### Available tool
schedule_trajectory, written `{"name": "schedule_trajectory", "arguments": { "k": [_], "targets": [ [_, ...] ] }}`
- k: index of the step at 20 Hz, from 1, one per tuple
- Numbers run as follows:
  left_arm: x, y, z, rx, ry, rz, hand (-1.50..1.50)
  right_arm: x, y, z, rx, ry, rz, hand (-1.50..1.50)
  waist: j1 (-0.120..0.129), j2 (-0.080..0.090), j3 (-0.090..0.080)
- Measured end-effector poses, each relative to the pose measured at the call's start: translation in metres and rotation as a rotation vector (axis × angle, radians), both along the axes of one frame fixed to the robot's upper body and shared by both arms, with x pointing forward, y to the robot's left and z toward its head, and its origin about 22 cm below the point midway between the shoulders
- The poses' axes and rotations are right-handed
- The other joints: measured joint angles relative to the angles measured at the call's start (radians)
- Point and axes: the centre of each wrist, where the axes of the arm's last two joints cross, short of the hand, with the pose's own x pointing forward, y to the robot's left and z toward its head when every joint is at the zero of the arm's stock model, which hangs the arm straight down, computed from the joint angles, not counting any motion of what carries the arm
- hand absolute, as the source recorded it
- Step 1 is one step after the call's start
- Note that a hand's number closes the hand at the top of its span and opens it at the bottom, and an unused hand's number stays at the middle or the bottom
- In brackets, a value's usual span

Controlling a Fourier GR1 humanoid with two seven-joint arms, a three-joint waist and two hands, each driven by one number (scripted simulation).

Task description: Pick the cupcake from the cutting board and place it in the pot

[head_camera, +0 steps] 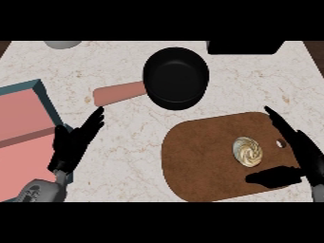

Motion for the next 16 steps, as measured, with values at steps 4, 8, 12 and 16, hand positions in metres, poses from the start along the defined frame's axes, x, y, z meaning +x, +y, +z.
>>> {"name": "schedule_trajectory", "arguments": {
  "k": [4,8,12,16],
  "targets": [
    [-0.006,-0.001,0.0,0.004,0.0,0.004,0.0,-0.001,-0.016,-0.013,0.031,-0.022,-0.001,-1.5,0.0,0.0,0.0],
    [-0.004,-0.001,-0.002,0.006,0.003,0.004,0.0,-0.008,-0.022,-0.026,0.128,-0.027,0.024,-1.5,-0.001,0.0,0.0],
    [-0.01,0.001,-0.006,0.001,-0.004,0.003,0.0,-0.012,-0.025,-0.042,0.241,-0.048,0.037,-1.5,0.0,0.0,0.0],
    [-0.008,0.005,-0.006,0.001,0.0,0.001,0.0,-0.004,-0.028,-0.057,0.334,-0.047,0.032,-1.5,0.001,0.0,0.0]
  ]
}}
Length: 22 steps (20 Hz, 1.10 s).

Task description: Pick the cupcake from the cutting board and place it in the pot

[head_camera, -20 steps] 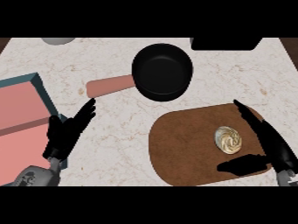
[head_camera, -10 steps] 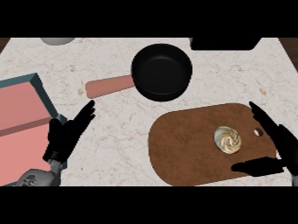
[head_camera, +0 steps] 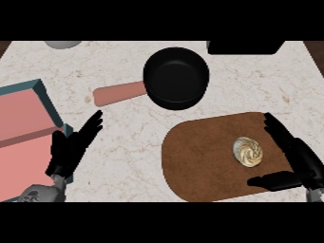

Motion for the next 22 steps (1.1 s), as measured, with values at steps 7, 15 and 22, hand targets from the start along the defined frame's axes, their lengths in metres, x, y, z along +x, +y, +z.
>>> {"name": "schedule_trajectory", "arguments": {
  "k": [7,15,22],
  "targets": [
    [0.007,-0.009,0.008,0.002,-0.002,0.004,0.0,0.0,0.005,-0.026,0.112,0.021,-0.013,-1.5,-0.001,-0.003,-0.003],
    [0.006,-0.005,0.002,0.0,0.002,-0.005,0.0,0.0,0.01,-0.055,0.039,-0.077,0.052,1.5,-0.004,-0.016,-0.021],
    [0.007,-0.008,0.008,0.0,-0.003,-0.014,0.0,-0.001,0.012,-0.07,0.117,-0.139,0.026,1.5,-0.004,-0.022,-0.028]
  ]
}}
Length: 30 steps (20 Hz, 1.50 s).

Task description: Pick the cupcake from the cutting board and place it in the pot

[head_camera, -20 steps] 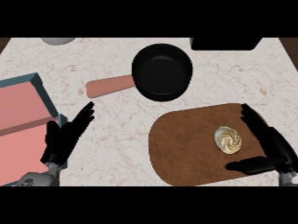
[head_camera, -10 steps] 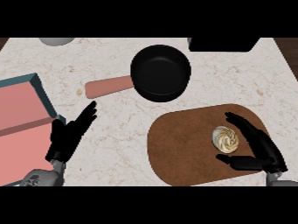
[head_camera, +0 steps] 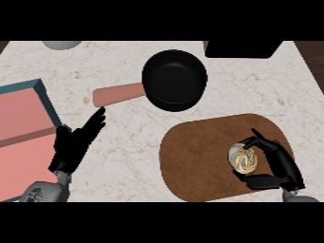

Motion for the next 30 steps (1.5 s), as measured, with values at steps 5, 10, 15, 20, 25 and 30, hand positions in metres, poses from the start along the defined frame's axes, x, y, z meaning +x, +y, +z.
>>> {"name": "schedule_trajectory", "arguments": {
  "k": [5,10,15,20,25,30],
  "targets": [
    [0.0,0.003,-0.002,0.003,0.0,0.009,0.0,-0.004,0.007,-0.006,-0.002,-0.094,-0.036,1.5,-0.002,0.002,0.001],
    [-0.004,0.005,-0.003,0.002,0.007,0.027,0.0,-0.017,0.032,-0.003,-0.043,-0.145,-0.292,1.5,-0.01,0.005,0.01],
    [-0.007,0.007,-0.005,-0.001,0.01,0.033,0.0,-0.04,0.061,-0.002,-0.096,-0.179,-0.572,1.5,-0.018,0.005,0.015],
    [-0.006,0.004,-0.004,0.004,0.007,0.025,0.0,-0.062,0.111,0.013,-0.177,-0.186,-0.711,1.5,-0.009,0.014,0.022],
    [-0.005,0.002,-0.003,0.005,0.0,0.018,0.0,-0.072,0.145,0.028,-0.28,-0.215,-0.759,1.5,0.002,0.02,0.023],
    [-0.001,-0.005,-0.002,0.008,0.0,0.019,0.0,-0.069,0.151,0.046,-0.39,-0.259,-0.771,1.5,0.002,0.023,0.021]
  ]
}}
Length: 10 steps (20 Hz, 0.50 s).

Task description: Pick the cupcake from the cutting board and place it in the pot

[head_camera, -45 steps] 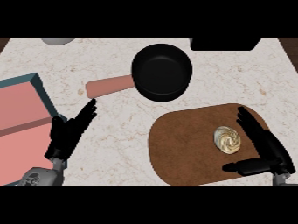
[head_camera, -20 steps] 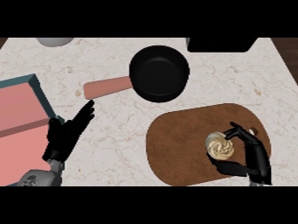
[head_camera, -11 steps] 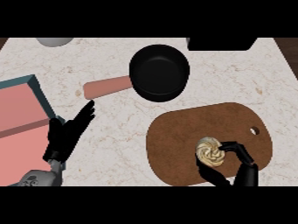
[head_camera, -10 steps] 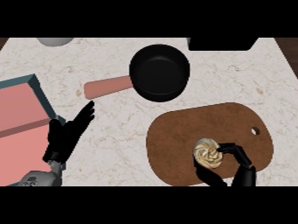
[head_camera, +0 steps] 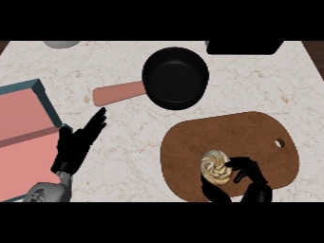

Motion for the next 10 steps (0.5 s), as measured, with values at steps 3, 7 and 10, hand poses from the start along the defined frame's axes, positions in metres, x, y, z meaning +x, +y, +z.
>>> {"name": "schedule_trajectory", "arguments": {
  "k": [3,7,10],
  "targets": [
    [-0.001,0.004,-0.002,0.004,-0.001,-0.004,0.0,0.012,0.002,0.018,-0.045,0.001,-0.01,1.5,0.003,0.001,-0.001],
    [-0.002,0.008,-0.002,0.005,-0.002,-0.006,0.0,0.032,0.001,0.052,-0.107,0.038,-0.025,1.5,0.005,-0.001,-0.001],
    [0.0,0.004,0.0,0.0,-0.003,-0.014,0.0,0.053,0.006,0.084,-0.153,0.073,-0.04,1.5,0.01,-0.001,0.0]
  ]
}}
